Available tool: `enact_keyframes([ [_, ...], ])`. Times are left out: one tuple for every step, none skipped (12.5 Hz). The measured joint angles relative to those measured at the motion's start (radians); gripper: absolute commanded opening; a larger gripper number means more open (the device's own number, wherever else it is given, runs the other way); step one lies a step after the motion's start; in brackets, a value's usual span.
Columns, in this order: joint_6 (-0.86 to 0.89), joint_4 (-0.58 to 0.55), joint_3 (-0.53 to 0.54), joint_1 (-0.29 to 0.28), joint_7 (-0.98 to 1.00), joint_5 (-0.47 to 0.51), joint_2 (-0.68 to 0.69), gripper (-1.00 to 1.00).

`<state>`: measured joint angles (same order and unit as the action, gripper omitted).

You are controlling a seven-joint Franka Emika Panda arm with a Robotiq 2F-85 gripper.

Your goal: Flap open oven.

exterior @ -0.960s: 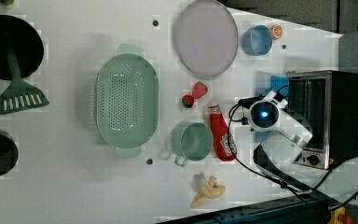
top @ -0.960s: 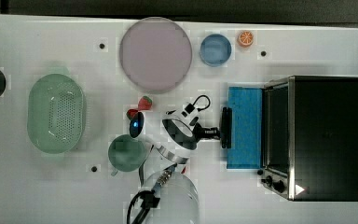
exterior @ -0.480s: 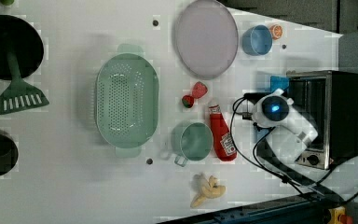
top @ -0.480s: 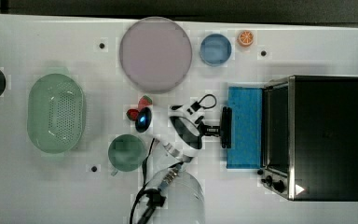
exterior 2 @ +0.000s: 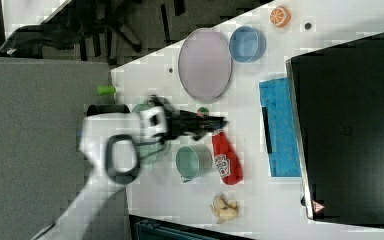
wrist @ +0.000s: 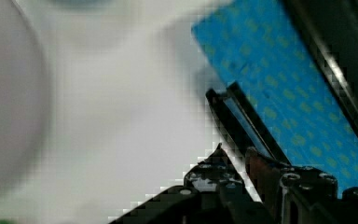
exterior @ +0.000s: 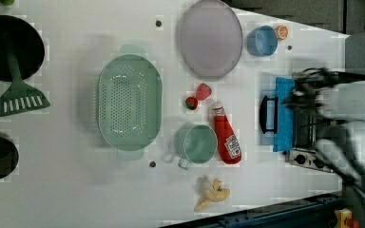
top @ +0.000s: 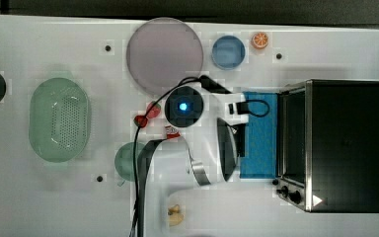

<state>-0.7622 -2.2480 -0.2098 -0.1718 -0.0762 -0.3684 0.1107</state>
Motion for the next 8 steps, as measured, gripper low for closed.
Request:
enact_keyframes([
  [0.043, 0.018, -0.001, 0.000, 0.000, 0.037, -0.082, -0.65],
  [0.088, 0.037, -0.006, -0.002, 0.000, 0.081, -0.158, -0.65],
  [0.163, 0.066, -0.011, -0.003, 0.000, 0.148, -0.224, -0.65],
  [0.240, 0.092, -0.017, -0.002, 0.000, 0.189, -0.289, -0.65],
  [0.315, 0.111, -0.020, 0.000, 0.000, 0.208, -0.348, -0.65],
  [0.399, 0.143, -0.020, 0.003, 0.000, 0.236, -0.391, -0.65],
  [0.485, 0.191, -0.019, 0.009, -0.003, 0.250, -0.411, -0.65],
  [0.541, 0.238, -0.017, 0.016, -0.009, 0.258, -0.416, -0.65],
])
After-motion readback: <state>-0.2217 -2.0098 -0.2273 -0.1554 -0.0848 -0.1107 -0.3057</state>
